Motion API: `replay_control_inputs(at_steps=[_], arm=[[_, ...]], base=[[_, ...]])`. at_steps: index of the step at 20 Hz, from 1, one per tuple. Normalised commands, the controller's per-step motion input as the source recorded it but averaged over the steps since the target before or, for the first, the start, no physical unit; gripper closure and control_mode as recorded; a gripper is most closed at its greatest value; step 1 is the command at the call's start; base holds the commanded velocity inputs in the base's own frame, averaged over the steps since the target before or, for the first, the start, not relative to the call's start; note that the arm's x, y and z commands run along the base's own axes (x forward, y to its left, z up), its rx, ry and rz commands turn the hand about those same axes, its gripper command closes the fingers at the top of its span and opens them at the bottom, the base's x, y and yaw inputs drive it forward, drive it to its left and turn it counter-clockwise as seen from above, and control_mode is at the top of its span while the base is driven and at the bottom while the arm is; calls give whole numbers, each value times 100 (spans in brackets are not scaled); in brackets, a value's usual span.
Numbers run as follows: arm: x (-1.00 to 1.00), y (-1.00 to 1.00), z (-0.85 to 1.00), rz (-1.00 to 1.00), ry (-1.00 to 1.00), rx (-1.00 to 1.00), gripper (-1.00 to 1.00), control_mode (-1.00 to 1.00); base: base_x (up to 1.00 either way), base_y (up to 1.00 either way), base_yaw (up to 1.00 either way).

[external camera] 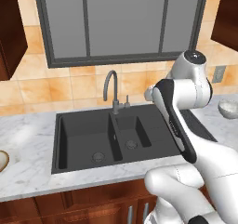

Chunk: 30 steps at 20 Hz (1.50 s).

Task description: Rinse each bowl for a few seconds and place them down in the sink or on the counter.

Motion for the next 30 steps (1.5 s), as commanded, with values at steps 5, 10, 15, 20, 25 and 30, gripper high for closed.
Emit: replay_control_inputs(at_steps=[5,10,15,20,25,30], arm=[[2,0,-27,0,-14,0,-100,-100],[6,0,-19,0,-11,0,-100,-100],[9,0,-9,0,-5,0,-100,-100],[11,0,-5,0,-1,0,-100,-100],[13,-2,0,0,0,1,-100,-100],[15,-1,-3,0,0,1,-100,-100]], base=[[0,0,0],[0,0,0],[0,0,0],[0,0,0],[0,0,0],[0,0,0]])
